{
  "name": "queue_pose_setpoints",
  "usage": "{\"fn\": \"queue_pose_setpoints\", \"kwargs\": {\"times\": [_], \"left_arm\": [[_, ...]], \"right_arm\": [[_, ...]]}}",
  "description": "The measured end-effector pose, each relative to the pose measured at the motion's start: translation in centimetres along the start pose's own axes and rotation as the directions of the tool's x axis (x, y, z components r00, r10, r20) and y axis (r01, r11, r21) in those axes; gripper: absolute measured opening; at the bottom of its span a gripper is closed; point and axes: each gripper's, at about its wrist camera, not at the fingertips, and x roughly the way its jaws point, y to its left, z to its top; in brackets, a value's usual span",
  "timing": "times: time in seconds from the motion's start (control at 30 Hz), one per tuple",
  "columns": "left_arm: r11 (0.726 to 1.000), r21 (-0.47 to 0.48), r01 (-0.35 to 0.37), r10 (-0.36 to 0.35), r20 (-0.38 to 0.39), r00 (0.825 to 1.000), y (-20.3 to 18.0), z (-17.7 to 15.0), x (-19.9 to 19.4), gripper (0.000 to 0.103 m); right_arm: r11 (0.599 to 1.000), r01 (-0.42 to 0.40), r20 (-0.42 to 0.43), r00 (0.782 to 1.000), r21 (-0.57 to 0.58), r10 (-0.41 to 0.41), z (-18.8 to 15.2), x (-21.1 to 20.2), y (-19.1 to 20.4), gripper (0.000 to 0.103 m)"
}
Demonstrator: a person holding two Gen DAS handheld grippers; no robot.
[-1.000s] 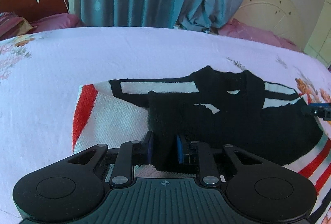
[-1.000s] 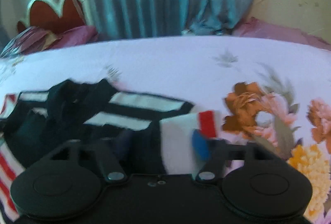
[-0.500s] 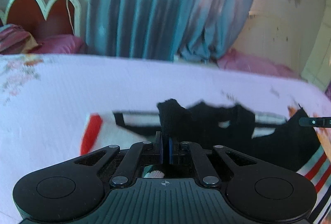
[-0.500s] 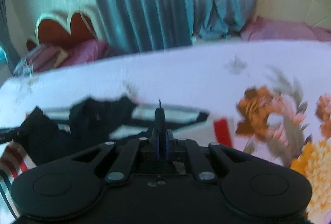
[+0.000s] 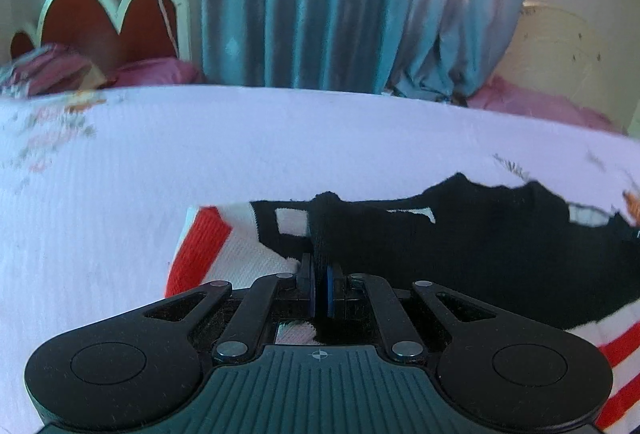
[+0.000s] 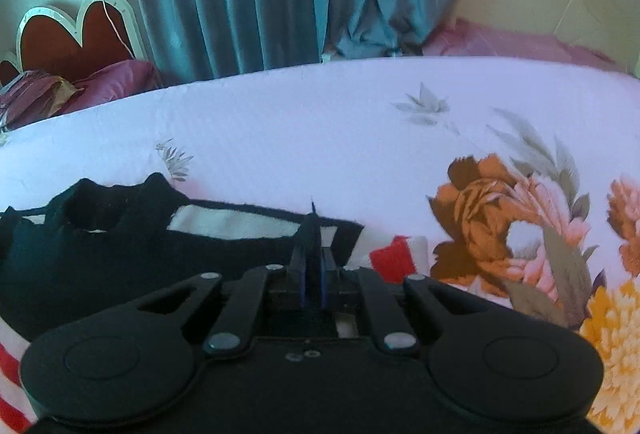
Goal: Fold small clothes
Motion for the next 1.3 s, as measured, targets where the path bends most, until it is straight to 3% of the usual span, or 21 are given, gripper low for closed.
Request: {"fn": "queue_pose_setpoints", "kwargs": {"times": [0.17, 0.37, 0.53, 0.63, 0.87, 1.2, 1.3], "left_arm": [[1.000, -0.018, -0.010, 0.010, 0.029, 1.000, 0.2, 0.8, -2.4, 0.005], [0.997, -0.003, 0.075, -0.075, 0.044, 0.996, -1.5, -0.5, -6.4, 0.006], [0.992, 0.078, 0.102, -0.101, -0.011, 0.995, -5.0, -2.6, -6.2, 0.007], [0.995, 0.076, 0.067, -0.065, -0.026, 0.998, -4.8, -3.9, -5.6, 0.007], [0.996, 0.073, 0.042, -0.040, -0.035, 0.999, -3.6, -4.2, -5.9, 0.007], [0.997, 0.070, -0.007, 0.010, -0.041, 0.999, -2.2, -4.5, -6.7, 0.007], [0.998, 0.059, -0.026, 0.028, -0.046, 0.999, -2.2, -4.5, -7.4, 0.007]], "right_arm": [[1.000, -0.018, 0.061, 0.998, 0.006, 0.018, 0.6, -3.2, 0.3, 0.039], [0.993, -0.116, 0.066, 0.991, -0.014, 0.116, -0.5, -6.4, 2.2, 0.034], [0.984, -0.170, 0.015, 0.985, -0.061, 0.171, -2.6, -5.9, 6.1, 0.032], [0.985, -0.138, -0.006, 0.990, -0.108, 0.138, -4.1, -5.6, 7.2, 0.032], [0.989, -0.012, 0.020, 1.000, -0.150, 0.016, -5.8, -6.2, 4.8, 0.035], [0.989, 0.044, 0.015, 0.999, -0.138, -0.043, -6.8, -7.5, 2.7, 0.035], [0.993, 0.021, 0.017, 1.000, -0.117, -0.019, -6.8, -8.7, 3.2, 0.036]]}}
